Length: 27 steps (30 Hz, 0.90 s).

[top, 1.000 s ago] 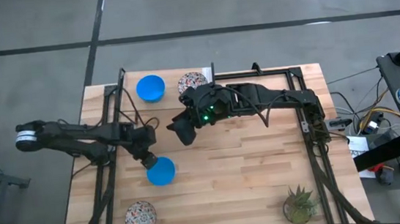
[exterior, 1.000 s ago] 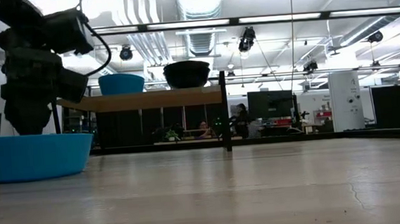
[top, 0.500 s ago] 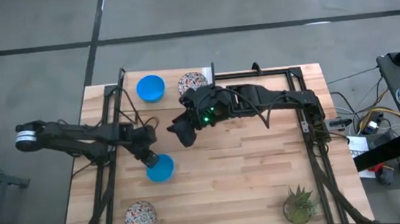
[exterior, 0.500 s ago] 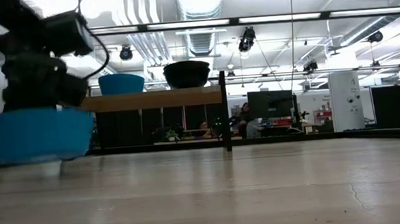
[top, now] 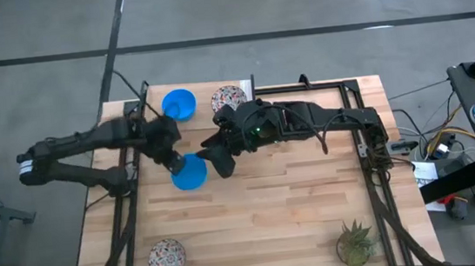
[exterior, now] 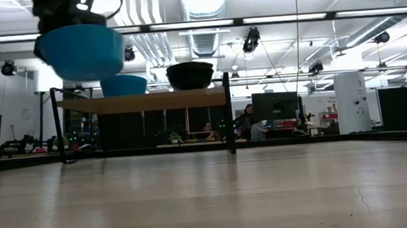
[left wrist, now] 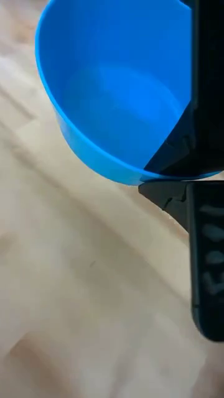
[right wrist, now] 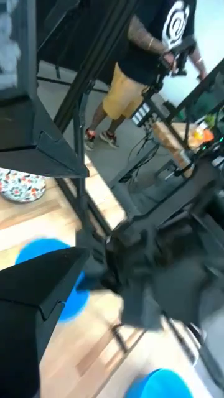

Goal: Pick & Place Mini bowls
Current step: Stack the blue bowl on top of the blue bowls on the shelf

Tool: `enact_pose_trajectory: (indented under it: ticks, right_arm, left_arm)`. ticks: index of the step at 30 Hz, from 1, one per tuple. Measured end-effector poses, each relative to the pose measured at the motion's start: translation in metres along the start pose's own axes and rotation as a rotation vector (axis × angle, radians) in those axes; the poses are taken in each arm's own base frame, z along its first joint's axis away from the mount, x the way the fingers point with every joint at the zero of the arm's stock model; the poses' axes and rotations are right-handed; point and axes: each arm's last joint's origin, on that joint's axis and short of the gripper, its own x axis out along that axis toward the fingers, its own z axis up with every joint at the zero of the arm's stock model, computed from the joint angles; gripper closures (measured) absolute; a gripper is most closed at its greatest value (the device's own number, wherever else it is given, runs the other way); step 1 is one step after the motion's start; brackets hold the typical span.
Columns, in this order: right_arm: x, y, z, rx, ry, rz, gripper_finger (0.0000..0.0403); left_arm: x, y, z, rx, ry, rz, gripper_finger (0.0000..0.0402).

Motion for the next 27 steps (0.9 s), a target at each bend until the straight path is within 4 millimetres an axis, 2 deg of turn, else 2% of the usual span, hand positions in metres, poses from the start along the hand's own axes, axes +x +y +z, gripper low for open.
enact_pose_trajectory:
  ticks: [8,12,18,22,27]
  right_arm:
    - [-0.004,0.003,0.004,-0.029,-0.034,0.025,0.0216]
    - [-0.004,0.003,0.004,-0.029,-0.034,0.025,0.0216]
    - [-0.003,0.003,0.004,-0.032,-0.033,0.025,0.0216]
    - [-0.004,0.004,0.003,-0.034,-0.031,0.027,0.0216]
    - [-0.003,0.004,0.003,-0.051,-0.039,0.016,0.0216]
  left_arm:
    - [-0.066,0.026,0.042,-0.136,-0.175,0.088,0.0401]
    - [-0.088,0.044,0.068,-0.185,-0.214,0.155,0.0401]
    - [-0.107,0.071,0.106,-0.216,-0.230,0.228,0.0401]
    - [-0.115,0.087,0.122,-0.255,-0.226,0.256,0.0401]
    - [-0.107,0.103,0.130,-0.320,-0.169,0.288,0.0401]
